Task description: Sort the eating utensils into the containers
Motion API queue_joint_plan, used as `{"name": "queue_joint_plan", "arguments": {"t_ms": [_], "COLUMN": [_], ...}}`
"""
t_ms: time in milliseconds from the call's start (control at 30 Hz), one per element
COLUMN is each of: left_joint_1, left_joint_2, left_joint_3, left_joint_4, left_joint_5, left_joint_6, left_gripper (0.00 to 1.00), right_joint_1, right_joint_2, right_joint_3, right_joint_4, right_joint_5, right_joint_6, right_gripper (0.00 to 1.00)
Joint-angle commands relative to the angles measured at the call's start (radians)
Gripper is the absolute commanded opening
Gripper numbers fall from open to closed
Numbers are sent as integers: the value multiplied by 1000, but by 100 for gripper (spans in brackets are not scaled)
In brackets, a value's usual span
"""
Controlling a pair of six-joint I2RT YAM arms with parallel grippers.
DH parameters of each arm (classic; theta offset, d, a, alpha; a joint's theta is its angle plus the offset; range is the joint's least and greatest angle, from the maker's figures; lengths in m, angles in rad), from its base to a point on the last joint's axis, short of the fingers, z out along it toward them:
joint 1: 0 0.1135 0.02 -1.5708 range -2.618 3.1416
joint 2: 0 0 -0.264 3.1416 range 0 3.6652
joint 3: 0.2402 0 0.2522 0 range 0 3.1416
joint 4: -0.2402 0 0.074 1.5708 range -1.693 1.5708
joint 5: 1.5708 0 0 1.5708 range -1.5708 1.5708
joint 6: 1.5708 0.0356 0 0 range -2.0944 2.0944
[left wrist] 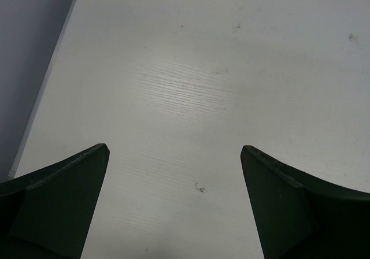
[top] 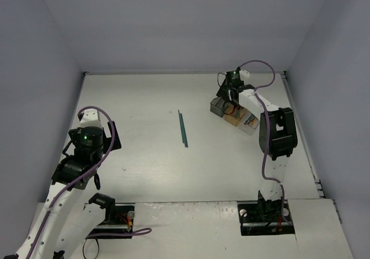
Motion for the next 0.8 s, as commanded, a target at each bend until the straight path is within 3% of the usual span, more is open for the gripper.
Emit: {"name": "queue_joint_plan", "arguments": {"t_ms": [0, 133, 333, 767], "left_joint_1": [-8, -8, -7, -6], "left_joint_2": [15, 18, 23, 29], "left_joint_3": [9, 10, 11, 11], "left_joint_4": [38, 40, 38, 38], "left_joint_5": [0, 0, -1, 1], "left_joint_6": [-7, -7, -7, -5], "left_gripper": [97, 97, 97, 97], "right_joint_1": [71, 165, 282, 443], "right_joint_2": [-158, -242, -309, -203], "right_joint_3": [25, -56, -178, -256], "right_joint_4": [24, 25, 28, 103], "right_joint_5": [45, 102, 65, -55], "right_joint_6": [-196, -341, -404, -411], "right_gripper": [51, 56, 60, 61]}}
